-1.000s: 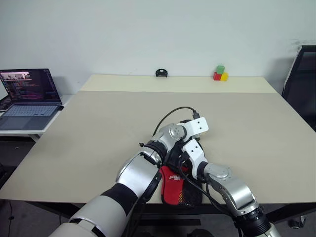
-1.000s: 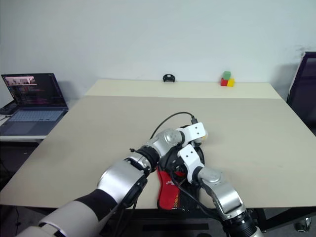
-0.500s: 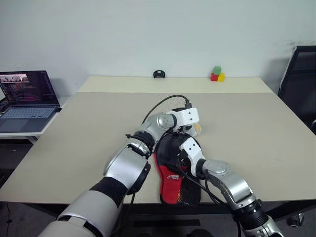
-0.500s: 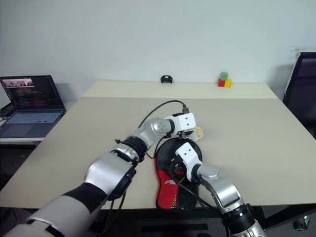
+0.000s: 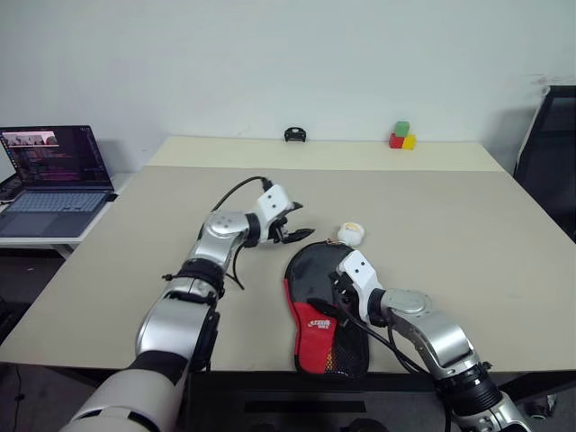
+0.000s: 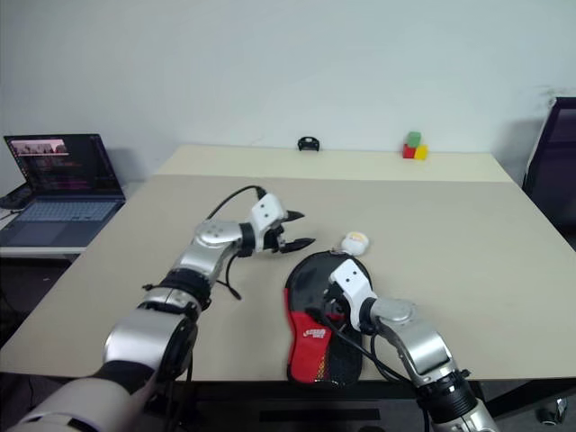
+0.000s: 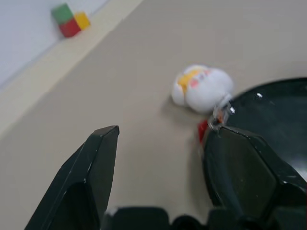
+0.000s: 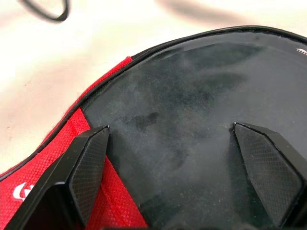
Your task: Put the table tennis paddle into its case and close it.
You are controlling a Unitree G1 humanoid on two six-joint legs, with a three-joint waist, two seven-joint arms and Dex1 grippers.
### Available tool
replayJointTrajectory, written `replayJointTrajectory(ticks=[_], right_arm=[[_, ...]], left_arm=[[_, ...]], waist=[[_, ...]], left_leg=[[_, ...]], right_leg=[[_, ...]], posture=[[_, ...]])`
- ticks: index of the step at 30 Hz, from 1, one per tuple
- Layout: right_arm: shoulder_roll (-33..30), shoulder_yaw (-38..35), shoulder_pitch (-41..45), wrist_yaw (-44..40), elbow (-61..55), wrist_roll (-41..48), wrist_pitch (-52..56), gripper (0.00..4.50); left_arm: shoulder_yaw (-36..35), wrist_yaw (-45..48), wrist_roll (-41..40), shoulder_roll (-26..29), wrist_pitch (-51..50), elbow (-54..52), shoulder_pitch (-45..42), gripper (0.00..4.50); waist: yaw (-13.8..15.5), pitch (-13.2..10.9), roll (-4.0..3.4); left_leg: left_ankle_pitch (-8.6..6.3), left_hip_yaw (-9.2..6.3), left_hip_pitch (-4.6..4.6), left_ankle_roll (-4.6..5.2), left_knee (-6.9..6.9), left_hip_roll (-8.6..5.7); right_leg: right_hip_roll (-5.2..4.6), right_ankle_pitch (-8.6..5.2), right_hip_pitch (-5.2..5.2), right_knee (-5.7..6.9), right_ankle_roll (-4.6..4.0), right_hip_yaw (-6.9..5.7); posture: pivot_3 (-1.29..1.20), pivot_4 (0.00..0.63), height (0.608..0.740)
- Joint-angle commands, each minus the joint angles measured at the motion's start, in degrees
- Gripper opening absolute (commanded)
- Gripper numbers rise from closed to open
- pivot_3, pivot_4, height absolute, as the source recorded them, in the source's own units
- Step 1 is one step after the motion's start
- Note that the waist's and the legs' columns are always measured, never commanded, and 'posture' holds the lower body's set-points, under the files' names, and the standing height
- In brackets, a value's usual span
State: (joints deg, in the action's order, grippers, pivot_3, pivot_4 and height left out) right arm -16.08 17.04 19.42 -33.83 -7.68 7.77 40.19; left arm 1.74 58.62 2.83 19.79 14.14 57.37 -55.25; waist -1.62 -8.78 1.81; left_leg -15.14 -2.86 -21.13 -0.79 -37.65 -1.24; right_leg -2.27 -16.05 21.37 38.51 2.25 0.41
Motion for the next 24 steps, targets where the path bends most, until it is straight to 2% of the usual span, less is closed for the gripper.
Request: replayJointTrajectory(ticks=[1,6,10,13,18,24], right_arm=[[-1.67,1.11,-2.53,-0.70,5.23,-0.26,3.92,4.50],[-3.52,-1.13,-2.74,-3.69,-0.44,3.26,5.43,4.50],[-3.37,-6.69,-2.63,-5.01,-6.78,10.27,10.44,4.50],[-3.47,-11.17,-1.50,-5.07,-11.02,15.61,14.92,4.50],[-4.61,-20.76,1.98,-5.19,-18.78,27.07,24.22,4.50],[-11.66,-28.25,5.82,-4.44,-17.17,30.75,25.78,4.50]], left_arm=[[-1.44,3.88,-6.22,1.01,-8.95,-14.72,3.71,3.59],[-0.68,6.01,-12.12,2.45,-22.62,-33.05,12.13,3.59],[0.69,5.22,-13.76,3.30,-28.54,-44.00,16.29,3.59],[1.30,5.24,-14.82,4.31,-31.59,-49.94,18.56,3.59],[4.11,5.44,-14.12,5.83,-31.57,-53.09,22.11,3.59],[8.02,3.26,-11.67,4.61,-29.26,-49.16,22.80,3.59]], waist=[[0.07,0.00,0.00],[0.11,-0.05,-0.09],[0.10,-0.10,-0.16],[0.09,-0.14,-0.22],[0.13,-0.57,-0.74],[0.21,-0.66,-0.73]], left_leg=[[0.00,-0.01,0.00,0.00,0.00,0.00],[-0.01,-0.08,-0.03,0.00,0.06,0.00],[-0.01,-0.22,-0.25,0.00,0.25,0.02],[0.00,-0.22,-0.63,0.00,0.37,0.00],[0.00,-0.17,-1.01,-0.01,0.60,-0.03],[0.00,-0.16,-1.09,0.00,0.63,-0.06]], right_leg=[[-0.03,0.00,0.00,0.00,0.00,0.00],[-0.18,-0.02,0.00,-0.09,-0.03,-0.03],[-0.19,0.10,0.05,-0.45,-0.24,-0.16],[-0.20,0.15,0.45,-0.54,-0.32,-0.16],[-0.24,0.15,0.90,-0.63,-0.34,-0.10],[-0.26,0.13,0.91,-0.75,-0.35,-0.16]], posture=[[0.00,0.150,0.740],[0.00,0.150,0.740],[0.00,0.150,0.740],[0.00,0.150,0.740],[0.00,0.150,0.740],[0.00,0.150,0.740]])
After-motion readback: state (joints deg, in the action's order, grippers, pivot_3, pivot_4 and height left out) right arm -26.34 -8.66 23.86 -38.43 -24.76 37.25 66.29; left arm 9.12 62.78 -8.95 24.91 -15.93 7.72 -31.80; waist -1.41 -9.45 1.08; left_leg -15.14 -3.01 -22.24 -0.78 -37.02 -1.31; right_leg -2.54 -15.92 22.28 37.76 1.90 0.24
